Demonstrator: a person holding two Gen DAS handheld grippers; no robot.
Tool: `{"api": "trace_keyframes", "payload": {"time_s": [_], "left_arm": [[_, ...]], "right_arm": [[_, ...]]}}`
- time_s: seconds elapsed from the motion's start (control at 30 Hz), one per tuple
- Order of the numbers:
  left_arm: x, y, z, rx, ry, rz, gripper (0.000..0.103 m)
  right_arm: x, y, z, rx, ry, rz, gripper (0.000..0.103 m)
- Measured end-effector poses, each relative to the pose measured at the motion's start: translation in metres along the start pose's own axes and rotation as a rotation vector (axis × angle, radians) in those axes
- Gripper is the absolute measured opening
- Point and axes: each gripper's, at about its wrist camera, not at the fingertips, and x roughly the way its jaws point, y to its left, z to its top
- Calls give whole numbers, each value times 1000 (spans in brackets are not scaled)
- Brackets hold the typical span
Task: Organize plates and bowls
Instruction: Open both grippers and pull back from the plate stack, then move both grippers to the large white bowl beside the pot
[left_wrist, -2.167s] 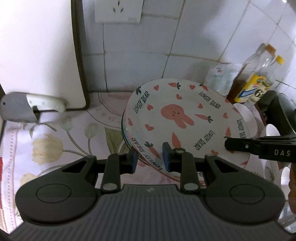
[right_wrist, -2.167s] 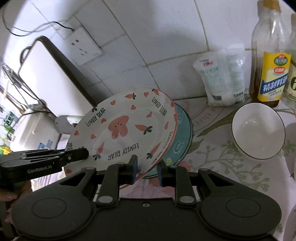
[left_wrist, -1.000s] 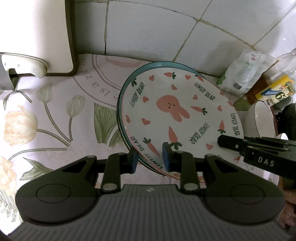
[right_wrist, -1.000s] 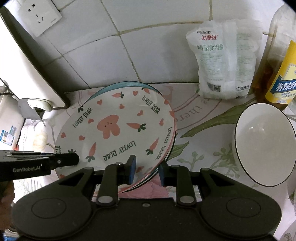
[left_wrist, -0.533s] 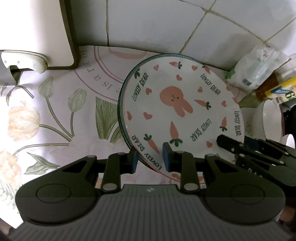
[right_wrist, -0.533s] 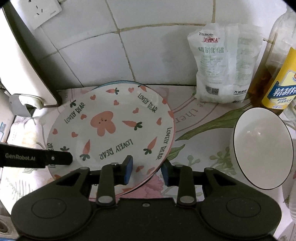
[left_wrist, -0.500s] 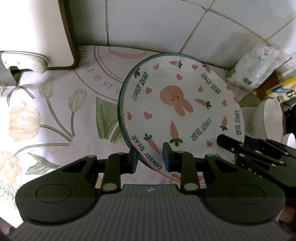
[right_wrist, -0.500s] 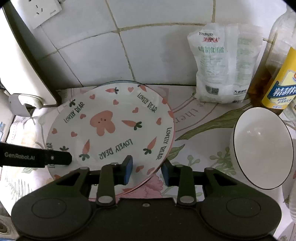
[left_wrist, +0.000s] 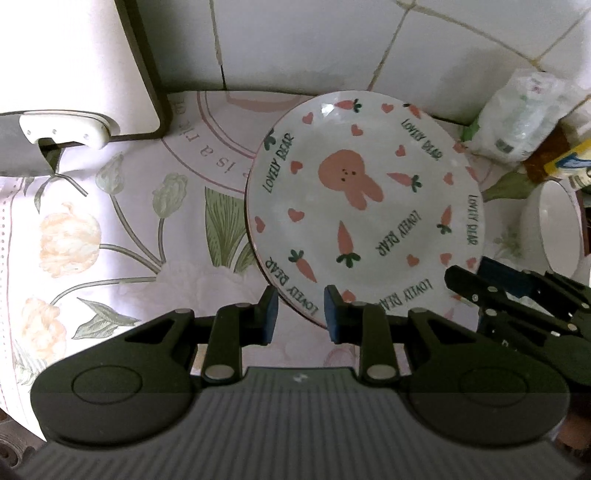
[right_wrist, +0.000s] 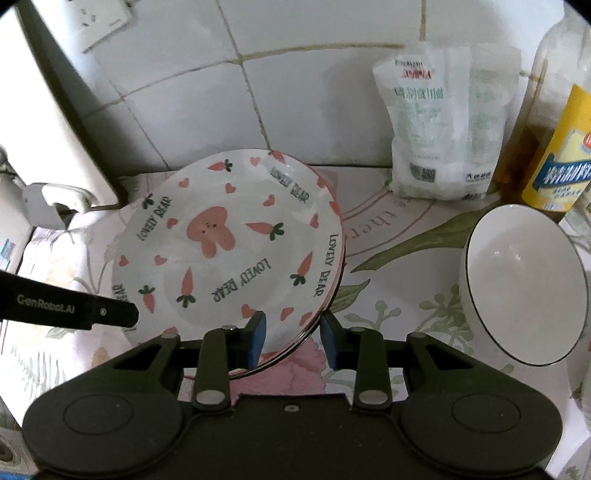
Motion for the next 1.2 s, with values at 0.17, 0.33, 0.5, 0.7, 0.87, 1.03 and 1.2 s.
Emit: {"api": "trace_keyframes", "payload": {"time_s": [0.17,0.33,0.5,0.7,0.87,1.03,1.2], "left_arm": [[-30,-5,-13,46,-28,23,30],[-65,-1,-30,90,-48,-2,36],[-104,1,-53,145,-60,4,45],[-147,-1,-84,227,-98,18,66],[-180,-6,-112,273,-148,30,77],[-205,-17,-141,324,-189,35,82],[-223,-34,-167,396,-212,41,82]], "right_arm": [[-32,5,-3,-16,-32,18,37],[-70,21,-10,-49,-93,16,38],[-110,39,-22,-60,-133,-15,44],[-153,57,-42,-81,-182,-42,54],[-185,67,-60,-78,-209,-62,59],[-212,72,-79,-76,-205,-102,82],[-237,72,-99,-70,-209,-159,91]]}}
